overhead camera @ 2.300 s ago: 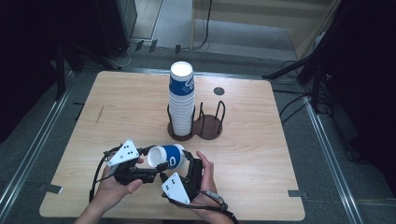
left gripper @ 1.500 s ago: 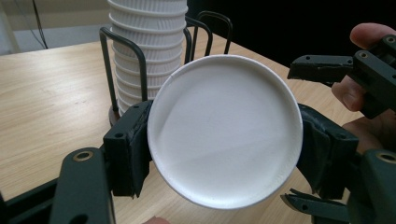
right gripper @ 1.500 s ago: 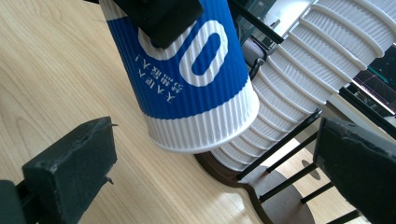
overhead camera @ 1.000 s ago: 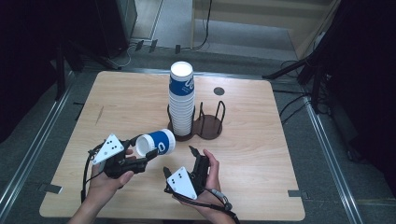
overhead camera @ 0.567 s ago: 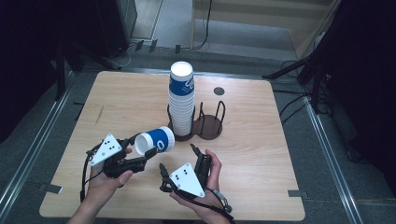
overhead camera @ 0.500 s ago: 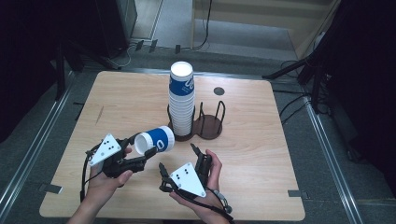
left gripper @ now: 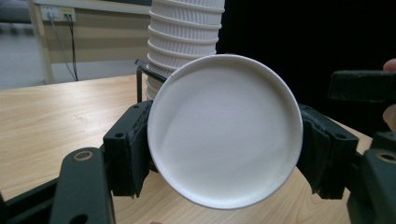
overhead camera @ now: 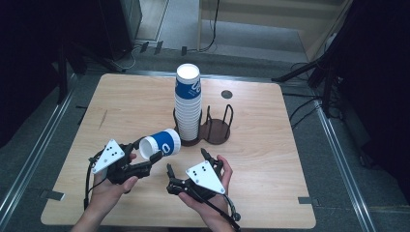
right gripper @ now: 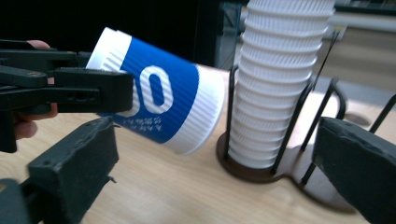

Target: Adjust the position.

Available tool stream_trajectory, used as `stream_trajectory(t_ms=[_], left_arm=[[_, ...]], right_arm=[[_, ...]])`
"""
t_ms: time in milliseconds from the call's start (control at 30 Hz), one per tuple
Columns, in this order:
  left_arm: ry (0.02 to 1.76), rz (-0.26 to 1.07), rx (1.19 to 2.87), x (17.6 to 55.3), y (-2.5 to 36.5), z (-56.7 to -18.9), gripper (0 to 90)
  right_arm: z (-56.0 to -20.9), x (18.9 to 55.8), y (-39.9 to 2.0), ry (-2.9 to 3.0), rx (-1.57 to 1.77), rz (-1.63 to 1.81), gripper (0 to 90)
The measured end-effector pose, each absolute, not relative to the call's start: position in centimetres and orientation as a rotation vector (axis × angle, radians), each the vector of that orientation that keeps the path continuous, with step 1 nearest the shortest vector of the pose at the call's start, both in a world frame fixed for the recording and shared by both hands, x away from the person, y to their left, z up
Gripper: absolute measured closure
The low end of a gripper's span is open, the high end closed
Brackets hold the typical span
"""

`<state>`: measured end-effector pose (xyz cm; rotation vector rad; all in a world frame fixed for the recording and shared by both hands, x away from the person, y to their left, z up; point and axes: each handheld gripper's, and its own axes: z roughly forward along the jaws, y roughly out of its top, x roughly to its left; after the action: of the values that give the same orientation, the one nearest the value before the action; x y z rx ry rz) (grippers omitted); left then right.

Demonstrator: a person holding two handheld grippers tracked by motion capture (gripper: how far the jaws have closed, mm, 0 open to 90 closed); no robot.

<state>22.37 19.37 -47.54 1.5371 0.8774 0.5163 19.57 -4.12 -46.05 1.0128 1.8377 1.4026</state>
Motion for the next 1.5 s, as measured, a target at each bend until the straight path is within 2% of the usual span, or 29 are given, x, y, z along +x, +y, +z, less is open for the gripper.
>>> stream_trajectory(t_ms=[733,1500], left_arm=[[0.887,0.527,1.476,22.3,19.8,-47.5,28.7],[0.859,0.556,1.436,22.1,19.1,-48.0,28.7]], right_arm=[[-45.1,20.2,-3.8,1.715,1.417,1.64,0.0],[-46.3,21.4,-3.9,1.428,1.955,1.922,0.0]])
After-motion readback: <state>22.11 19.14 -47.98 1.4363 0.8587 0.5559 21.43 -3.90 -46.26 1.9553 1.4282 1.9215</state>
